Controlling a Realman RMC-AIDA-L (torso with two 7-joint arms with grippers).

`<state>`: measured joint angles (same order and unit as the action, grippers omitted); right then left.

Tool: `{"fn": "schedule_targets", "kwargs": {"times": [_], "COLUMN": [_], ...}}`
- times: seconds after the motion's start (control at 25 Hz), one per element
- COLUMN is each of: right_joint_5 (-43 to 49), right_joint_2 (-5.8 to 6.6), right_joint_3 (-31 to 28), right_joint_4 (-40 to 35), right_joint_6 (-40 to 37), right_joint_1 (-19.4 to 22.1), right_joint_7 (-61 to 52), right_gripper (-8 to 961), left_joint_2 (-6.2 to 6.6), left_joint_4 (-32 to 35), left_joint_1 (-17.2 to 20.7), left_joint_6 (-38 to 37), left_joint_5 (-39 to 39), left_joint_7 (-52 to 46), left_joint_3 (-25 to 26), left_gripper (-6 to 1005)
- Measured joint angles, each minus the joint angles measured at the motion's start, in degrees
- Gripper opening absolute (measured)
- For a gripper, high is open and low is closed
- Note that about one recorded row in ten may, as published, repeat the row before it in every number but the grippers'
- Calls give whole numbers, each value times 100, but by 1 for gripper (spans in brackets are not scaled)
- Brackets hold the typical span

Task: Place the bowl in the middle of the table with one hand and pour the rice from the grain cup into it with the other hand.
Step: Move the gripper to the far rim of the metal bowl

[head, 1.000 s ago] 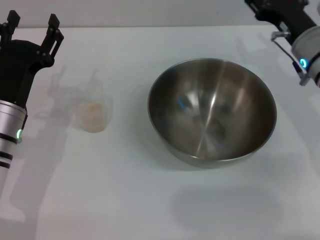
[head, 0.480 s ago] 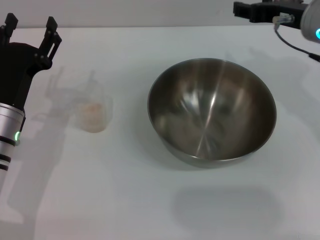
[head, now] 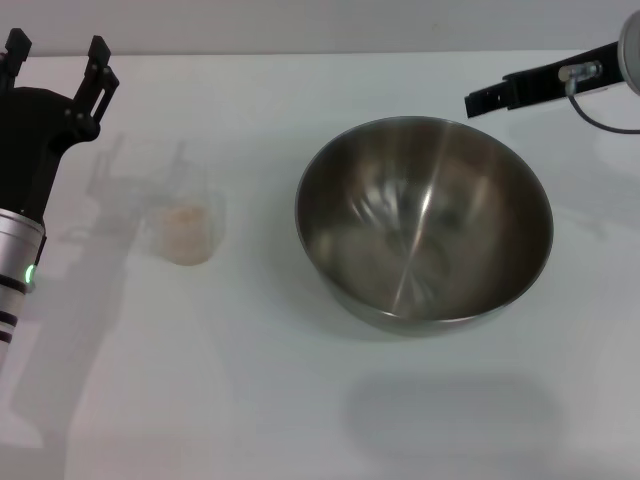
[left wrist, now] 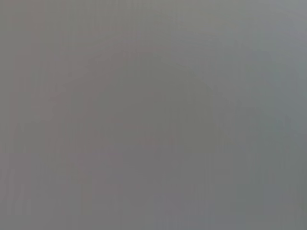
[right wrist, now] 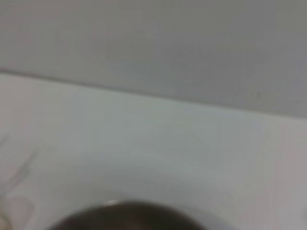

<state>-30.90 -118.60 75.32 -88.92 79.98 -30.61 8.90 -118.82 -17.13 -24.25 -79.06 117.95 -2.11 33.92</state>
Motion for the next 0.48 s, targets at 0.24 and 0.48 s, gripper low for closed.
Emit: {"fn": "schedule_targets", "kwargs": {"times": [0.24, 0.48], "right_joint_5": [39, 215], "right_joint_2": [75, 103], "right_joint_3": [-15, -86], "right_joint_4": [438, 861], "right_joint_6": [260, 295], "right_joint_1": [-214, -323], "right_joint_7": [30, 105], "right_gripper": [690, 690], "left_joint_2": [0, 0], "left_joint_4": [-2, -6], "left_joint_1": [0, -4], "left_joint_6": [-29, -31], "left_joint_5": [0, 0], "left_joint_7": [0, 0], "left_joint_3": [89, 130], "left_gripper": [831, 831]}}
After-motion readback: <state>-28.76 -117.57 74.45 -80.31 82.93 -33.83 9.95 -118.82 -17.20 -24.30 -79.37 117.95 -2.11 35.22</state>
